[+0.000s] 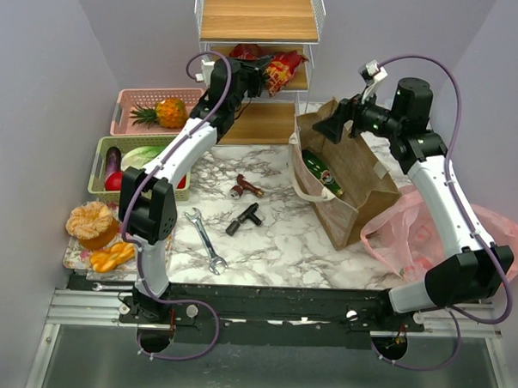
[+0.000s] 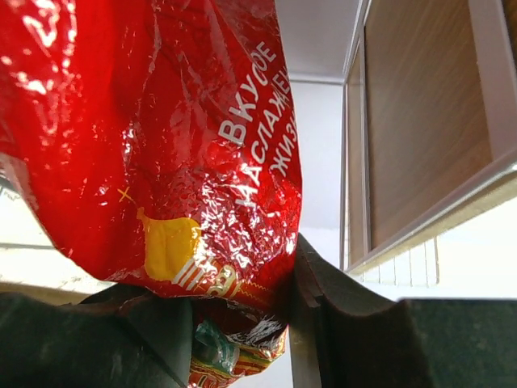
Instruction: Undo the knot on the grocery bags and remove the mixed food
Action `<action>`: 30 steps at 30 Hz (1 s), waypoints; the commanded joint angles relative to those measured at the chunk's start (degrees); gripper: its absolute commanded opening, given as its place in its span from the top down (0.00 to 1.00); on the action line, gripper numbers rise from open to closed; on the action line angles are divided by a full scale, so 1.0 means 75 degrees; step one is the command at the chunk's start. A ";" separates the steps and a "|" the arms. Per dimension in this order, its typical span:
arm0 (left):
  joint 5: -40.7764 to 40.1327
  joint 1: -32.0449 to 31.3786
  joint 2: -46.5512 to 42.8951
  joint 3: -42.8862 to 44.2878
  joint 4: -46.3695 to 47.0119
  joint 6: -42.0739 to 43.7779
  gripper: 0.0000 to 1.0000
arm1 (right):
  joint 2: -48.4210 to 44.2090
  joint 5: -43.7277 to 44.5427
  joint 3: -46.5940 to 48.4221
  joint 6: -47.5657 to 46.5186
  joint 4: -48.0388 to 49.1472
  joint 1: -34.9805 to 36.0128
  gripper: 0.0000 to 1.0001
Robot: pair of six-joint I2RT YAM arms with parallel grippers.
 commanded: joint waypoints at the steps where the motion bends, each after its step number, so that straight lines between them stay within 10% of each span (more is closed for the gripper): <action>1: -0.1605 -0.0186 0.0334 0.0776 0.0248 -0.0658 1.00 | -0.0332 0.0182 0.0061 -0.0403 -0.0389 -0.0021 0.01; 5: -0.1883 -0.0179 0.0626 0.1028 0.0318 -0.0346 0.90 | -0.0419 0.0262 0.0031 -0.0507 -0.0510 -0.0021 0.01; 21: -0.0861 -0.0078 -0.0688 -0.1134 0.1432 0.0707 0.02 | -0.0532 0.0182 -0.0144 -0.0485 -0.0268 -0.0027 0.00; 30: -0.0582 -0.0353 -0.1690 -0.2507 0.0887 0.0168 0.01 | -0.0857 0.0286 -0.0454 -0.0513 -0.0183 -0.0020 0.00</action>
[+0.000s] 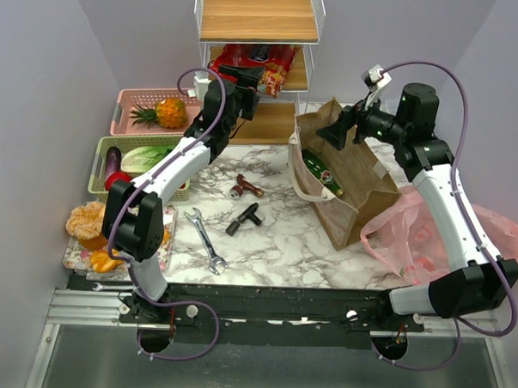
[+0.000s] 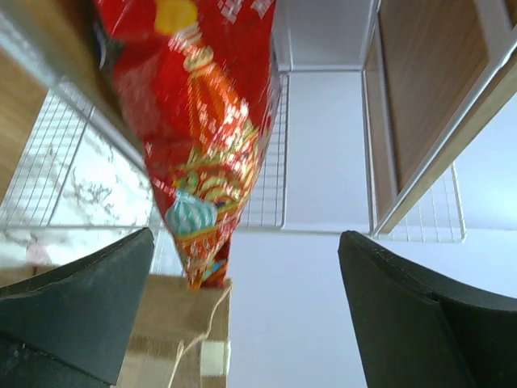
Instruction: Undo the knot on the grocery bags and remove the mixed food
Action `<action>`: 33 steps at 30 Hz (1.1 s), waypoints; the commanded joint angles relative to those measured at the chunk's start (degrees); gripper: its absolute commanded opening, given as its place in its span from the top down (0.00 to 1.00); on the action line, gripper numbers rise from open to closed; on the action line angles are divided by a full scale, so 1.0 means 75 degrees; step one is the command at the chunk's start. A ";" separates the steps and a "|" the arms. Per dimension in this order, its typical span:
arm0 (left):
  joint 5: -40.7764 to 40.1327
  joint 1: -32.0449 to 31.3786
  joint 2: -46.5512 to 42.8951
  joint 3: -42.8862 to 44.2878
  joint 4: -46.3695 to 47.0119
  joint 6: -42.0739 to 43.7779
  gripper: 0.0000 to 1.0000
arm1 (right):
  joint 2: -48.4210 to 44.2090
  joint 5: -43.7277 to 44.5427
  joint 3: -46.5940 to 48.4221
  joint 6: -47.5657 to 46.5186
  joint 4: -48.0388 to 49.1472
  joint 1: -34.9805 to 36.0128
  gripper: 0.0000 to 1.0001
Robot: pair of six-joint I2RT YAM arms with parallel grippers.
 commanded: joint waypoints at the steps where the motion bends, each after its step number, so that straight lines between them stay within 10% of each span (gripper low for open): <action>1: 0.0308 -0.0164 -0.0727 -0.0598 -0.0142 -0.0353 0.02 | -0.0383 0.0172 -0.0264 -0.0008 0.0155 -0.0020 0.00; 14: 0.0433 -0.0221 -0.0372 -0.0164 0.0774 0.0408 0.01 | -0.0457 0.0239 -0.0427 0.0022 0.0213 -0.0027 0.00; 33: 0.0464 0.0143 0.2923 0.3969 0.1085 0.2737 0.01 | -0.0500 0.1189 -0.0186 -0.0429 -0.0254 -0.0033 0.00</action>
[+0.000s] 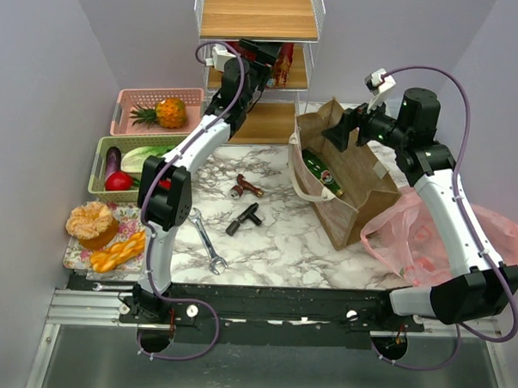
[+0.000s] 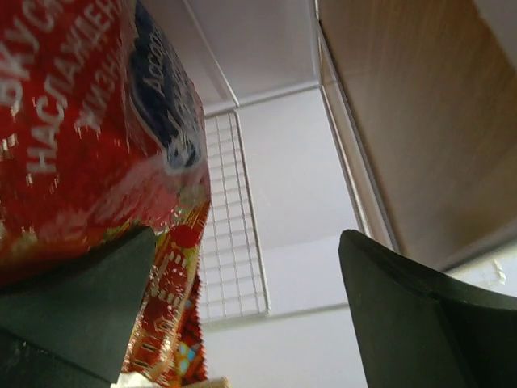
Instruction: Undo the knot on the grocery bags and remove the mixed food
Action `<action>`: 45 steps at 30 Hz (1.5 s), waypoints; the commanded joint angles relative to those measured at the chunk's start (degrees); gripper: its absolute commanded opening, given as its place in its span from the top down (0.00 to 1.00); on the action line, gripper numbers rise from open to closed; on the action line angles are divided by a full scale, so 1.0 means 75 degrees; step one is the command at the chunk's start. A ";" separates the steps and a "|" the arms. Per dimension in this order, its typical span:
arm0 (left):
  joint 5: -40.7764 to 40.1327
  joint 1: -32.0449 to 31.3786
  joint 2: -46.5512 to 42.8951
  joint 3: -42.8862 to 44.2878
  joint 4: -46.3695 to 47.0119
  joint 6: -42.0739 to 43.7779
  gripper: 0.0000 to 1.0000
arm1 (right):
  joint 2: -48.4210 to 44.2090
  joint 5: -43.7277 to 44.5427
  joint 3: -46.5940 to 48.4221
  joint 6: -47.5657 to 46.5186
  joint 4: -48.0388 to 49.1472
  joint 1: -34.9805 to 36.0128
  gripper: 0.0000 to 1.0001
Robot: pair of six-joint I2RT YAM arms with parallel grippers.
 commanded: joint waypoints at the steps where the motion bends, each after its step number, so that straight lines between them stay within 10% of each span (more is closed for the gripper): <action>1: 0.0173 0.0096 0.0624 0.1131 0.0447 0.1499 0.01 | -0.0161 0.0287 0.0170 -0.0242 -0.0228 -0.0030 0.00; 18: 0.1699 -0.0592 -0.2659 -0.3633 0.2748 0.2438 0.01 | 0.0208 0.1645 0.0594 -0.0697 -0.0897 -0.0028 0.00; 23: 0.3767 -0.0557 -0.3840 -0.5050 0.3361 0.4119 0.01 | 0.0642 0.2906 0.1157 -0.1362 -0.1815 -0.0031 0.01; 29: 0.6743 -0.0467 -0.4677 -0.3670 -0.1857 0.8051 0.02 | 0.1288 0.3816 0.1397 -0.1936 -0.3527 -0.0032 0.02; 33: 0.6144 -0.0358 -0.4729 -0.2545 -0.4809 0.9999 0.01 | 0.1299 0.4050 0.0807 -0.2063 -0.3557 -0.0030 0.05; 36: 0.6001 -0.0246 -0.5371 -0.2986 -0.4555 1.1228 0.02 | 0.1389 0.3957 0.0628 -0.2195 -0.3596 -0.0029 0.28; 41: 0.7095 -0.0341 -0.6249 -0.3532 -0.4922 1.4175 0.01 | 0.1558 0.2520 0.1007 -0.2264 -0.3598 -0.0029 0.99; 45: 0.6915 -0.1054 -0.5970 -0.3124 -0.6227 1.6125 0.02 | 0.1509 0.0780 0.1202 -0.2199 -0.3340 -0.0023 0.99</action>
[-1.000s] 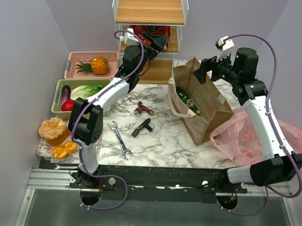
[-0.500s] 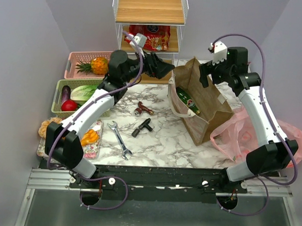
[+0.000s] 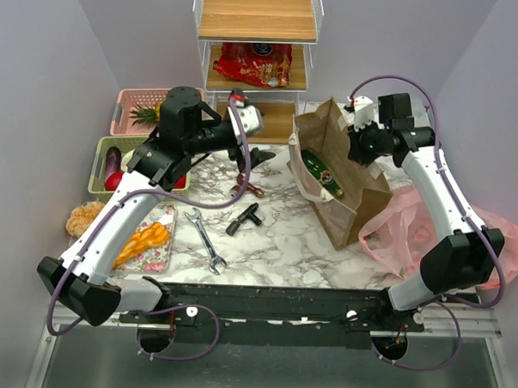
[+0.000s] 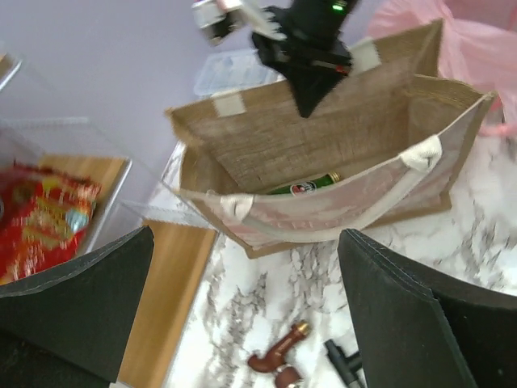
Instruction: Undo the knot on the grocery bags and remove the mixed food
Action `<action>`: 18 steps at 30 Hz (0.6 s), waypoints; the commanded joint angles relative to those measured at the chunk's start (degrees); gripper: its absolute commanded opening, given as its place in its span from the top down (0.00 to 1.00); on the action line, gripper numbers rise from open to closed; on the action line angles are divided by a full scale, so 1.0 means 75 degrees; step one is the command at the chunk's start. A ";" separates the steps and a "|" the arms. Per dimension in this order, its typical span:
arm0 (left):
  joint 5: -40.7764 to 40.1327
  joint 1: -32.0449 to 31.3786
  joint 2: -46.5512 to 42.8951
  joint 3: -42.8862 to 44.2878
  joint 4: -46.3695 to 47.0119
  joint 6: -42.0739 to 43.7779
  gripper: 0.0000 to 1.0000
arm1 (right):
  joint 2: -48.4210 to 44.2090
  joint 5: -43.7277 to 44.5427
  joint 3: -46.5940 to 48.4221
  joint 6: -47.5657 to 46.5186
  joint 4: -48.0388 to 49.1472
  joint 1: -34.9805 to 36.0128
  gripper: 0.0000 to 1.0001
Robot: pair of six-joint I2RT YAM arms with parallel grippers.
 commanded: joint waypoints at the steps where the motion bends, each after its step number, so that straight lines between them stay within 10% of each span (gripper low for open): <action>1: 0.0255 -0.0780 0.0358 0.0392 -0.1691 0.2839 0.02 | -0.0092 -0.2316 0.0352 -0.0070 0.0342 0.0012 0.99; 18: -0.1032 -0.3227 0.1710 -0.1349 -0.1210 0.4757 0.38 | -0.1330 -0.4405 -0.0659 -0.0997 0.1784 0.0286 0.99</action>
